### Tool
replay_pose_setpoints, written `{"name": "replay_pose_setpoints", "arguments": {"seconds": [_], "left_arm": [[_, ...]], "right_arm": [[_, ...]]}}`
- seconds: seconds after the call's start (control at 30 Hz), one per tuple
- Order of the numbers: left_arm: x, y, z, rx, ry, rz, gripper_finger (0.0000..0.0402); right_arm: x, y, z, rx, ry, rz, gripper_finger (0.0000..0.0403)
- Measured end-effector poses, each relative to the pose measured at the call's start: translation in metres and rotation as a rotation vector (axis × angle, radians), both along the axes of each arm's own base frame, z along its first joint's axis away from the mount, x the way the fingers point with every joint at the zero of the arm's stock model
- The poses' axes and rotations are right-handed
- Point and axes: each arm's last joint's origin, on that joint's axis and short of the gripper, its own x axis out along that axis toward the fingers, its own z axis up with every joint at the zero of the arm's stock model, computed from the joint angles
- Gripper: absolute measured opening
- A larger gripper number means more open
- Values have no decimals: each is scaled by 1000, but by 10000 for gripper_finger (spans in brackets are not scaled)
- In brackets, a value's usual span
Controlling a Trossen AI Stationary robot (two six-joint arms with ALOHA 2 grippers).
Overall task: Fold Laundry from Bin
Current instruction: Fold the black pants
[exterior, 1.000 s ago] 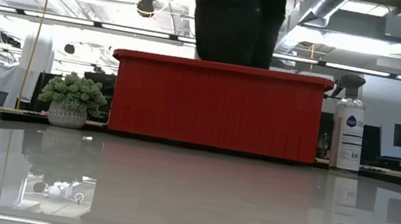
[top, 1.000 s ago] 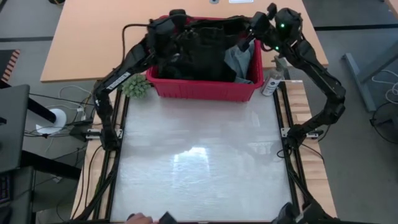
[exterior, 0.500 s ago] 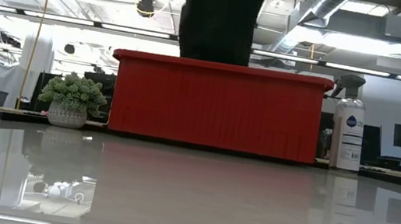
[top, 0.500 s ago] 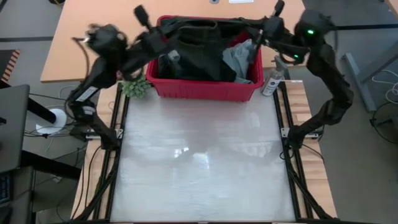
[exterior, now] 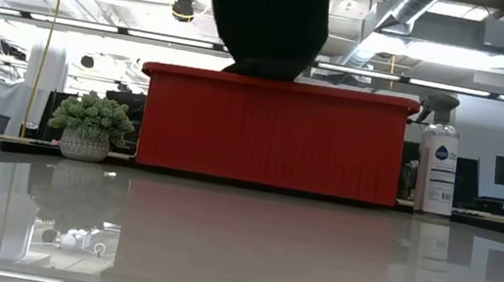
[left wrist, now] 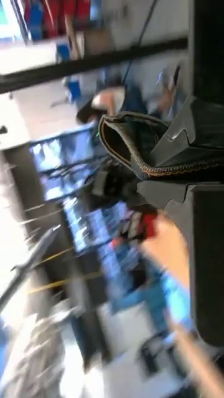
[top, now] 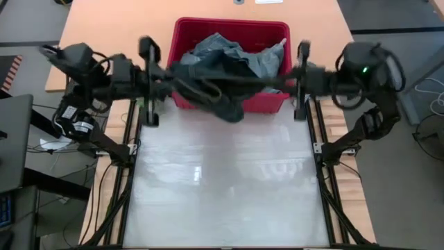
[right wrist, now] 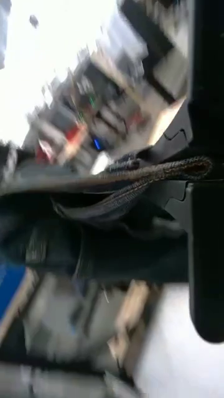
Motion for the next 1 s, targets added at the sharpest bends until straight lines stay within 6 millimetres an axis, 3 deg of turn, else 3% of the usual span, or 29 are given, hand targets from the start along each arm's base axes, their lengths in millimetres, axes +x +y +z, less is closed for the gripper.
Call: {"name": "replay_pose_setpoints", "arguments": {"seconds": [0.13, 0.3, 0.53, 0.7, 0.87, 1.0], "left_arm": [[9, -5, -19, -106, 186, -35, 0], [29, -6, -52, -245, 459, 65, 0], [71, -9, -97, -394, 749, 122, 0], [97, -19, -127, -485, 932, 121, 0], [91, -45, -140, -472, 1067, 129, 0], [67, -72, -136, -417, 1077, 189, 0]], "right_arm": [[9, 15, -19, 52, 176, 61, 34], [22, 26, -45, 127, 411, 112, 34], [53, 27, -80, 272, 699, 191, 34], [71, 25, -94, 373, 791, 322, 34], [81, 25, -104, 426, 859, 341, 34], [85, 33, -107, 479, 889, 337, 34]]}}
